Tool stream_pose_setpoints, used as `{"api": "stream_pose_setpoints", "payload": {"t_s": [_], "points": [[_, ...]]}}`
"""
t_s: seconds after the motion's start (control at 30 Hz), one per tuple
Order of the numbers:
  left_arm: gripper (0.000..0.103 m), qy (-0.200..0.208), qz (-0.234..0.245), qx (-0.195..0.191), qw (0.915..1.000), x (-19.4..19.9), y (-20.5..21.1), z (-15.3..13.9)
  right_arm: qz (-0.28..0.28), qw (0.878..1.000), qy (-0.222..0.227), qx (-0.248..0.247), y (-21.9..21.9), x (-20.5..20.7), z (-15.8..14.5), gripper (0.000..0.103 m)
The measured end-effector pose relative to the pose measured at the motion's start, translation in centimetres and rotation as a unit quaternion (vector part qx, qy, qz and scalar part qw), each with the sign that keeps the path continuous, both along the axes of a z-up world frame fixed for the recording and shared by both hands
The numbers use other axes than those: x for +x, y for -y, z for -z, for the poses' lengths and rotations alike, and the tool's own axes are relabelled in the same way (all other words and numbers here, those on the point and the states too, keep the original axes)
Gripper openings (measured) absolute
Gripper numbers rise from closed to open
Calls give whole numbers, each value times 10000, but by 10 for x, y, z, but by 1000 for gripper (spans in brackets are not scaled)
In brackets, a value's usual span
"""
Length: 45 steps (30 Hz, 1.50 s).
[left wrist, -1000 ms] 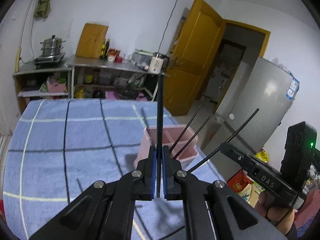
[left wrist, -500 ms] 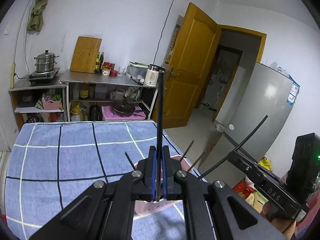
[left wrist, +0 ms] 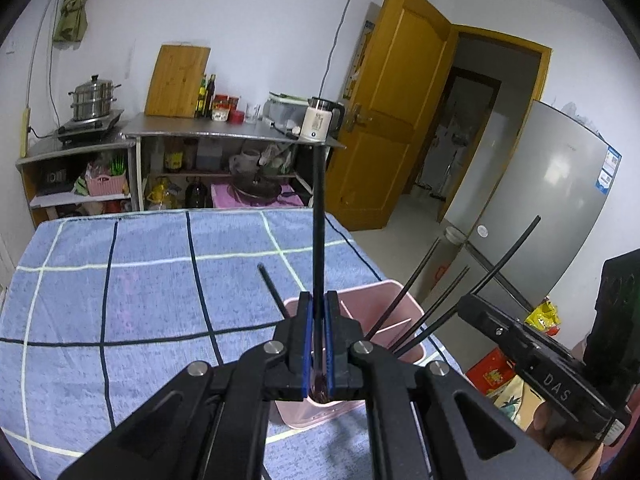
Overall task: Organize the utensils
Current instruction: 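Open the left tool into the holder while the right tool releases its chopstick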
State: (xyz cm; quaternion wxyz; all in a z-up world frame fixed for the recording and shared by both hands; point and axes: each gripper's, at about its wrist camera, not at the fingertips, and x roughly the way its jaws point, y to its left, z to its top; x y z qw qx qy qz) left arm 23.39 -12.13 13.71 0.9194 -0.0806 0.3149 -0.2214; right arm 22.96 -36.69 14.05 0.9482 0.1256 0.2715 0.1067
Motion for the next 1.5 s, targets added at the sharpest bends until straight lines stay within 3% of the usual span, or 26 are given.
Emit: {"api": "stream_pose_setpoints", "payload": {"t_s": [0.3,0.47,0.63,0.97,1.5], "points": [[7,-50,-45,55,10000,-1,-1,14,-81,9995,-291,-23,-6,8,22,6],[16,-15,-51,71,10000,-4,-1,13,-101,9991,-391,-112,-10,8,26,6],[25,75,-92,31,9999,-9,-5,9,-57,9992,-349,-178,-12,2,23,7],[26,194,-185,-12,9996,-22,-16,-1,-9,9994,-212,-280,-12,-13,11,13],[36,347,-326,-121,9988,-51,-35,-10,-44,9989,141,-439,-20,-46,-7,15]]}}
